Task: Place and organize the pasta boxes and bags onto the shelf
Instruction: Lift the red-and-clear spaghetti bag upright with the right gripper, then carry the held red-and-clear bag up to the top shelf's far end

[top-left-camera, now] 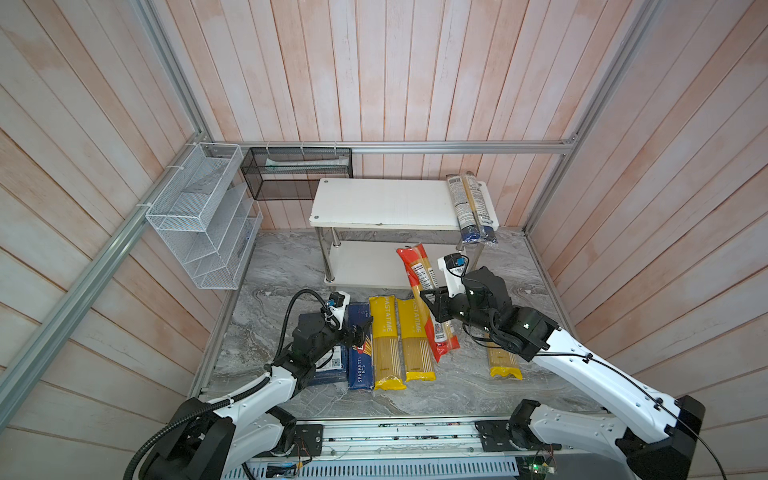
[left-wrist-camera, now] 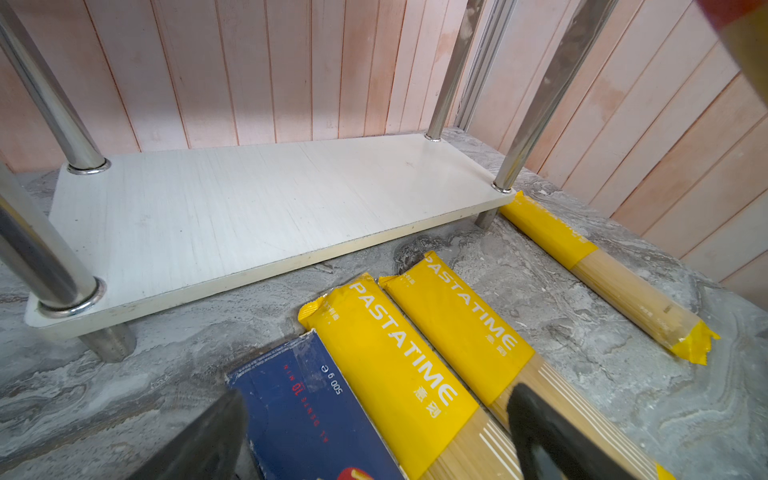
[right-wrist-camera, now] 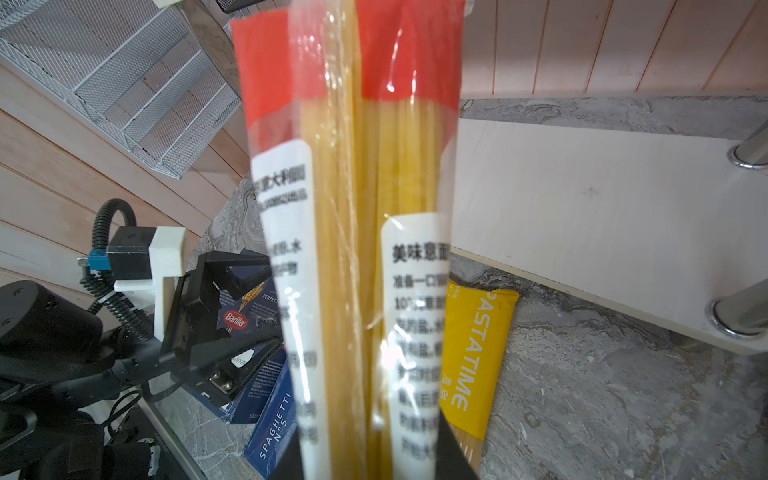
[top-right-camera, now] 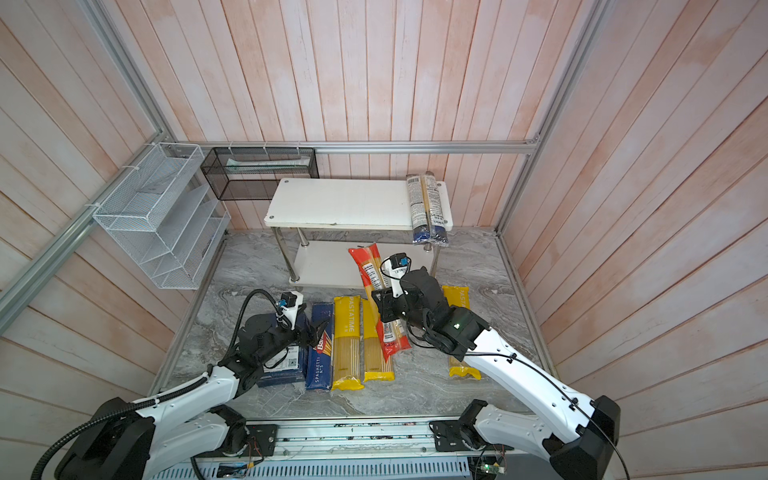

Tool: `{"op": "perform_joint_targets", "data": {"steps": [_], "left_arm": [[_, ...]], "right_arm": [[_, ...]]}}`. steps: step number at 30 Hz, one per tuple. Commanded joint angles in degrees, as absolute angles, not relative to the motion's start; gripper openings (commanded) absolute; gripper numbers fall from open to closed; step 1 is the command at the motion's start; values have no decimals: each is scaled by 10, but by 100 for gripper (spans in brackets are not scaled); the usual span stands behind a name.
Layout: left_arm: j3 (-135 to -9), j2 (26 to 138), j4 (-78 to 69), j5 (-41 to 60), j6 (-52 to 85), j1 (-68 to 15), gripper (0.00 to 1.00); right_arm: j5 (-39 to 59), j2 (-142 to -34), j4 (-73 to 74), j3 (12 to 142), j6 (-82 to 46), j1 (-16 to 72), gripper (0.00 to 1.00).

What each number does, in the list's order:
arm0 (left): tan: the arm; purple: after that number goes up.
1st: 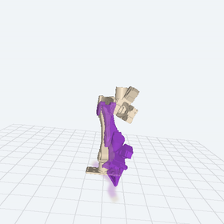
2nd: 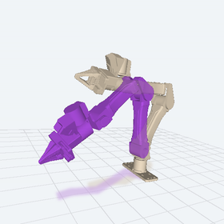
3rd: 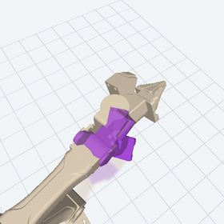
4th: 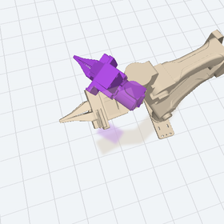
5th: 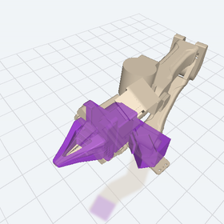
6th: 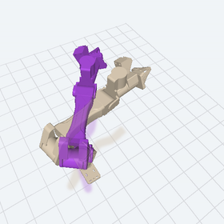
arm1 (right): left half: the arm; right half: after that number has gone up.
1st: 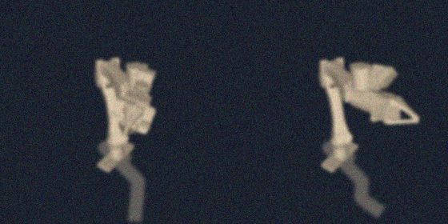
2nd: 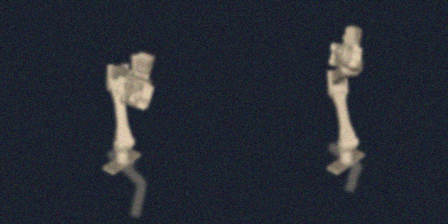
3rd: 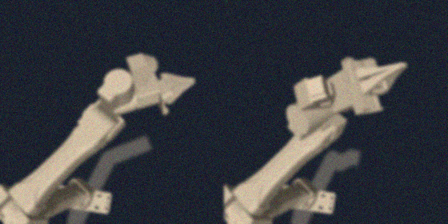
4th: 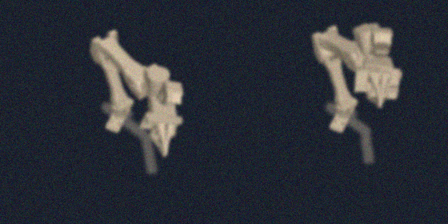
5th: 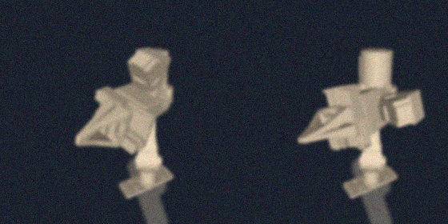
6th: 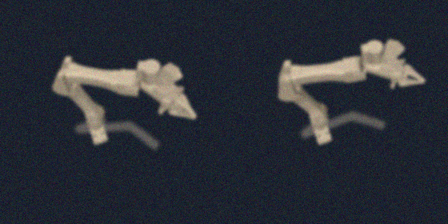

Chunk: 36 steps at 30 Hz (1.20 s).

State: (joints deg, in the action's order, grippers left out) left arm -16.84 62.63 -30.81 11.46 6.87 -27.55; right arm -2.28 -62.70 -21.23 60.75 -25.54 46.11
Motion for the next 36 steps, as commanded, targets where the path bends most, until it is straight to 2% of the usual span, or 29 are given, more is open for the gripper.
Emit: {"op": "perform_joint_targets", "data": {"steps": [1, 14, 36], "left_arm": [[-179, 625, -310, 109, 64, -279, 100], [-179, 625, -311, 110, 65, -279, 100], [-179, 624, -310, 109, 63, -279, 100]], "right_arm": [[-30, -625, -167, 665, -242, 464, 14], [-59, -680, -229, 794, -228, 456, 13], [28, -761, -268, 945, -197, 348, 12]]}}
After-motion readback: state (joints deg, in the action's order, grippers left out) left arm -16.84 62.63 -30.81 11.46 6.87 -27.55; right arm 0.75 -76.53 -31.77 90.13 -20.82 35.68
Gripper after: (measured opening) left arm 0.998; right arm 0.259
